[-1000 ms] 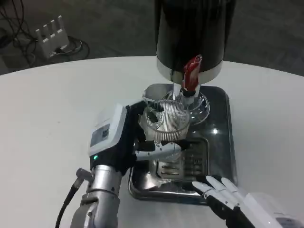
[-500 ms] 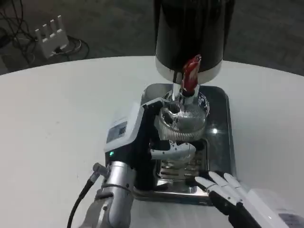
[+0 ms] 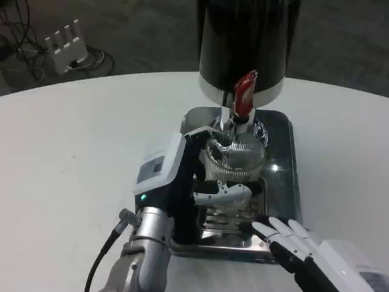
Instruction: Grasp the cup under the faucet to collect the drink, then remove the cup.
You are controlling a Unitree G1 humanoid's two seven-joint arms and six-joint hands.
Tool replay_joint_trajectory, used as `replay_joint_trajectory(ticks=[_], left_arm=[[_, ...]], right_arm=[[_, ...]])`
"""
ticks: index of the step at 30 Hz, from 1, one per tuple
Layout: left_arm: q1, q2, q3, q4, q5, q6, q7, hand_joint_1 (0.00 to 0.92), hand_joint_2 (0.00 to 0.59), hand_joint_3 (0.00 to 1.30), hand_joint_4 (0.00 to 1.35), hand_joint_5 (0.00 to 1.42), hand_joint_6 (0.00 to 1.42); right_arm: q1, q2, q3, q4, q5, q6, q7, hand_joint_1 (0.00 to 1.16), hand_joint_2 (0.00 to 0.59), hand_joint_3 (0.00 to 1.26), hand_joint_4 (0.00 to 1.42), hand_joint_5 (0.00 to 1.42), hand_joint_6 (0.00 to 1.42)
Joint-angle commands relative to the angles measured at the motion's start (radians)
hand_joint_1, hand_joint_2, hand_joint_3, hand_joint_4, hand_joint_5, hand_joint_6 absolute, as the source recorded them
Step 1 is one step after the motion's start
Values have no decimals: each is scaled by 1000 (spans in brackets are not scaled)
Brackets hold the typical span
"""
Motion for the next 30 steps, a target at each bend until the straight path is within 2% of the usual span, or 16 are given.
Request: replay_joint_trajectory(ticks=[1, 3, 4, 6, 7, 12, 18, 30], left_arm=[[19, 17, 16, -25, -24, -7, -10, 268, 12, 400, 572, 818, 492], [18, 24, 15, -22, -43, -17, -36, 183, 0, 261, 362, 690, 447], [14, 29, 10, -17, -54, -25, -62, 137, 0, 176, 260, 566, 397], [7, 32, 5, -6, -73, -35, -107, 94, 0, 54, 122, 387, 275], [5, 32, 4, -4, -79, -35, -121, 91, 0, 31, 94, 351, 250], [-1, 35, 5, 2, -89, -39, -153, 80, 0, 0, 33, 267, 175], [12, 45, 21, -12, -113, -49, -174, 67, 0, 0, 9, 229, 140], [135, 72, 85, -173, -150, -26, -181, 0, 0, 0, 0, 189, 110]], right_arm=[[5, 3, 8, 6, 5, -7, -13, 633, 444, 122, 42, 0, 0], [6, 5, 10, 5, 5, -8, -15, 634, 445, 119, 42, 0, 0], [5, 4, 10, 5, 6, -8, -15, 635, 446, 118, 42, 0, 0], [4, 2, 5, 2, 8, -7, -14, 637, 448, 117, 42, 0, 0], [3, 2, 3, 1, 9, -6, -14, 638, 448, 117, 42, 0, 0], [12, 2, -1, 2, 13, -11, -21, 642, 450, 115, 42, 0, 0], [17, 0, 2, 13, 14, -15, -31, 645, 451, 115, 42, 0, 0], [-3, 2, 29, 29, 1, -8, -32, 649, 451, 114, 51, 0, 0]])
